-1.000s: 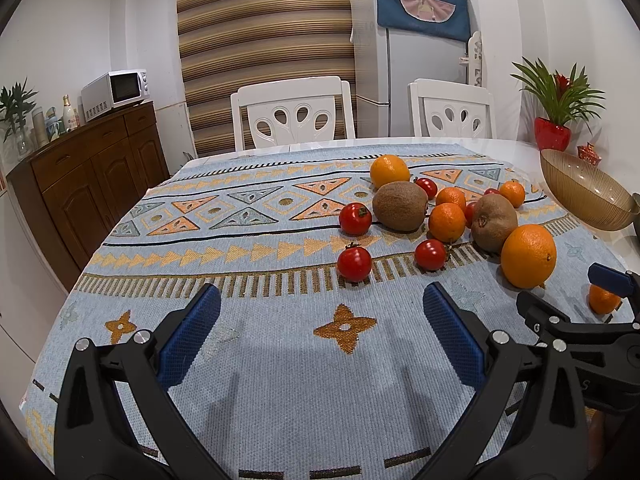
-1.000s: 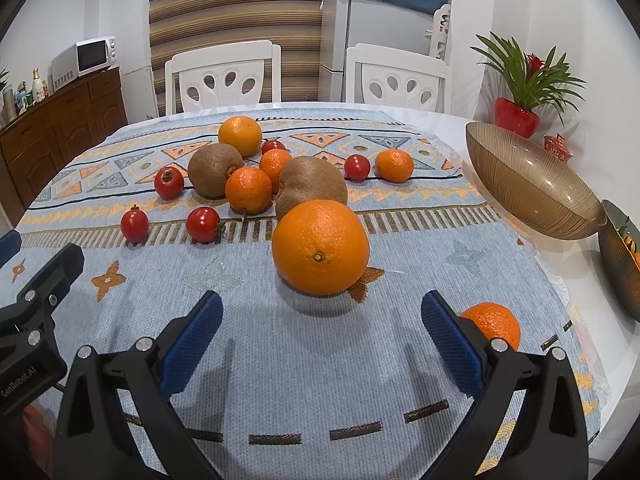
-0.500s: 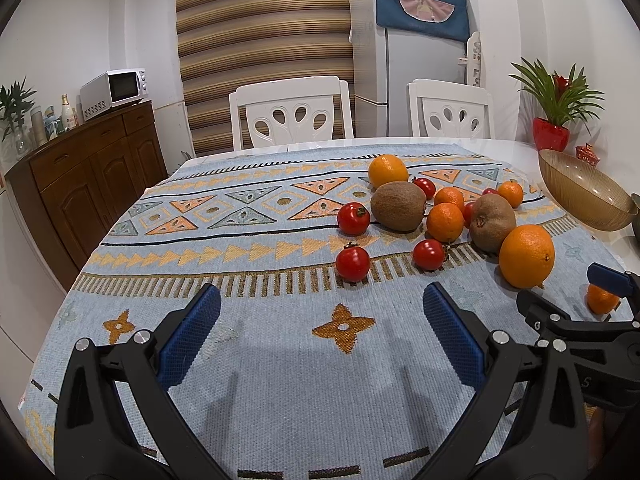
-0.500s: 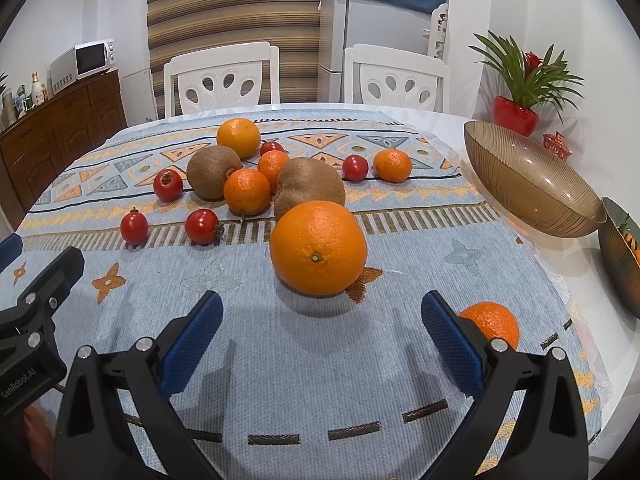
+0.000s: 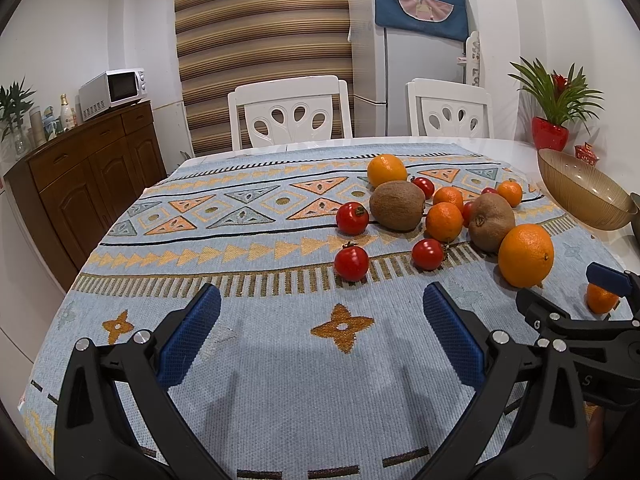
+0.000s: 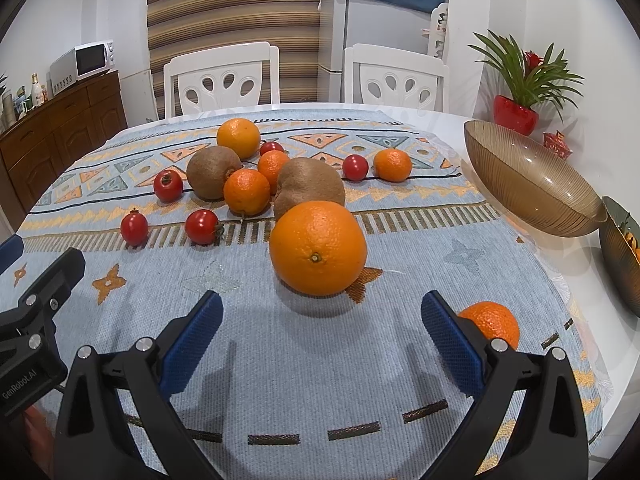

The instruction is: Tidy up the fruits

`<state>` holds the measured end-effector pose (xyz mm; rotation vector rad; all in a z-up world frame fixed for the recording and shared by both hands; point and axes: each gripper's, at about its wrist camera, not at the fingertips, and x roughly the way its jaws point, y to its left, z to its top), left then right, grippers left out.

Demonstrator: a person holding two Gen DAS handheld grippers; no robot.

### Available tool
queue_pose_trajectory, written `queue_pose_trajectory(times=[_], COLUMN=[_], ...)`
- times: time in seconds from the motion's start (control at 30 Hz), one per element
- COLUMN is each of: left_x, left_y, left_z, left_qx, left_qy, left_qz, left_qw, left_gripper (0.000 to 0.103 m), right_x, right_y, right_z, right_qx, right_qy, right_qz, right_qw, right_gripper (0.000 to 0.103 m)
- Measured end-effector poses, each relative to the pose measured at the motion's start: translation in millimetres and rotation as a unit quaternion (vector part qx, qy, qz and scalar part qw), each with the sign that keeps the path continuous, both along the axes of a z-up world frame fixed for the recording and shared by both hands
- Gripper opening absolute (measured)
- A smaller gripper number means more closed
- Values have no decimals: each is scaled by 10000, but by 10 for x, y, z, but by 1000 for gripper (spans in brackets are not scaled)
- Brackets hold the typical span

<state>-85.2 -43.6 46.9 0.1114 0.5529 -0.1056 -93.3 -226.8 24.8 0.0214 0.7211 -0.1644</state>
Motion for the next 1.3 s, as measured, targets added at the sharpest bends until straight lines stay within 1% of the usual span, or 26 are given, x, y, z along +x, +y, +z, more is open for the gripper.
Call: queue_pose_trajectory(times=[0.5, 0.57, 0.6, 0.63, 0.67, 0.7, 0.77, 0.8, 0.9, 0.97, 1.03, 1.1, 1.17, 1.2, 1.23, 1.3], left_x=[2, 16, 63, 94, 113, 117, 135, 173, 283, 402, 509, 660, 799, 884, 928, 1019], left_y=[8, -1, -1, 19, 51, 106, 192, 231, 245, 168, 123, 84, 70, 57, 46, -11], left_z=[1, -5, -7, 6, 19, 75, 186, 257, 366, 355, 316, 239, 156, 93, 50, -51], left_qx=[-4, -20, -72, -183, -297, -438, -534, -507, -363, -195, -88, -134, -259, -349, -381, -349], left_qy=[10, 103, 344, 606, 764, 907, 1075, 1250, 1570, 1806, 1903, 2052, 2251, 2377, 2436, 2556], left_qz=[2, -20, -80, -254, -403, -559, -771, -900, -1279, -1546, -1585, -1664, -1713, -1753, -1765, -1766], left_qw=[10000, 9999, 9994, 9977, 9958, 9933, 9898, 9868, 9786, 9711, 9688, 9644, 9588, 9548, 9529, 9499], left_gripper=[100, 100, 100, 100, 100, 100, 100, 100, 100, 100, 99, 90, 89, 87, 84, 76], right_x=[10, 15, 7, -8, -44, -83, -191, -263, -432, -513, -602, -673, -692, -676, -647, -571], right_y=[9, 0, -31, -63, -108, -145, -272, -375, -638, -784, -950, -1079, -1164, -1183, -1193, -1179], right_z=[-10, -11, 0, 15, 53, 95, 209, 276, 384, 413, 414, 383, 305, 262, 211, 140], right_qx=[-13, 11, 113, 191, 173, 88, 21, 69, 6, -14, 179, 405, 518, 549, 583, 672], right_qy=[23, 43, 95, 147, 185, 172, 137, 133, 159, 224, 346, 461, 635, 723, 828, 940], right_qz=[9, -4, 51, 123, 147, 124, 138, 209, 254, 254, 321, 383, 379, 362, 366, 420], right_qw=[10000, 10000, 9999, 9996, 9996, 9997, 9998, 9997, 9996, 9994, 9987, 9974, 9959, 9952, 9942, 9924], right_gripper=[98, 98, 98, 98, 98, 98, 98, 98, 98, 98, 96, 92, 88, 81, 75, 72])
